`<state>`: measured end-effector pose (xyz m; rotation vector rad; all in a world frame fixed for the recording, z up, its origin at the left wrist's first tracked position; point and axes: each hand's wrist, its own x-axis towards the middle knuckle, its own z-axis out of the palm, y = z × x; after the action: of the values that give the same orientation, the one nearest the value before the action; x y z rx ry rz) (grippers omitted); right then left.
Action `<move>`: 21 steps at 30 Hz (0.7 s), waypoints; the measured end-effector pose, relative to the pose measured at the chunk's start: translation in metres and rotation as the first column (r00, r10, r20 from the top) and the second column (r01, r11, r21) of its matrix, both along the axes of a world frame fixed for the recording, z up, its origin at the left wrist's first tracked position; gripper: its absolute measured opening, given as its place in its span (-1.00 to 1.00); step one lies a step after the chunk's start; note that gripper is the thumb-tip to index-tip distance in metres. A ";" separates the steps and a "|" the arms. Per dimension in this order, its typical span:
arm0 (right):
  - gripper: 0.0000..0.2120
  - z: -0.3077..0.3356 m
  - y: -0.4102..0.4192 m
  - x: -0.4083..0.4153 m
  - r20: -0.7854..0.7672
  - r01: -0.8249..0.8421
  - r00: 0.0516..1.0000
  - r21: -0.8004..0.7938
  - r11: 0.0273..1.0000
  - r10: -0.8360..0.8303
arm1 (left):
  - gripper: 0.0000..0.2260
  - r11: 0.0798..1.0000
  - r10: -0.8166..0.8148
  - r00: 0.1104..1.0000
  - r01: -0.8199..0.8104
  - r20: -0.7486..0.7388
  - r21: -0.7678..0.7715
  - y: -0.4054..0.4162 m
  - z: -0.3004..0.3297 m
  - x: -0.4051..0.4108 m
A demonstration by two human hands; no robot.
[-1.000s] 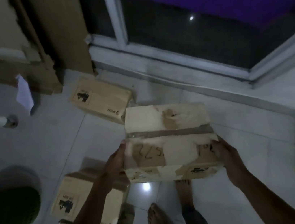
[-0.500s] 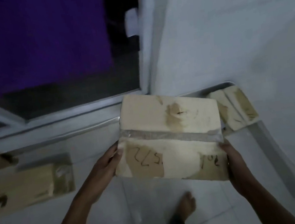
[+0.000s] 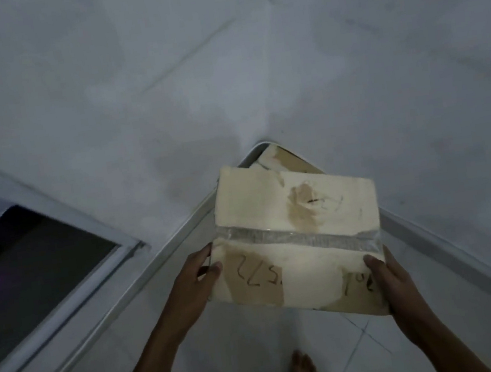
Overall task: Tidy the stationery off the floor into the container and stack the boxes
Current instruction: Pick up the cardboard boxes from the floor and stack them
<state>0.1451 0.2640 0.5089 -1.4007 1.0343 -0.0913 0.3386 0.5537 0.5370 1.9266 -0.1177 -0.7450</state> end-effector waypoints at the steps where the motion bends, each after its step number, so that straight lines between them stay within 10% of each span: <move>1: -0.72 0.000 -0.008 0.002 0.014 0.013 1.000 0.003 1.000 -0.013 | -0.65 1.000 -0.020 1.000 0.020 0.007 0.017 -0.015 -0.003 0.011; 21: -0.59 -0.127 -0.054 0.126 -0.151 0.161 0.974 -0.060 0.985 -0.168 | -0.56 0.944 -0.276 0.946 0.300 -0.169 0.139 -0.181 -0.144 0.216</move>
<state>0.2713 0.2099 0.3819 -1.3795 1.2849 -0.1304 0.5546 0.3730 0.3935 2.0252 -0.2590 -1.1214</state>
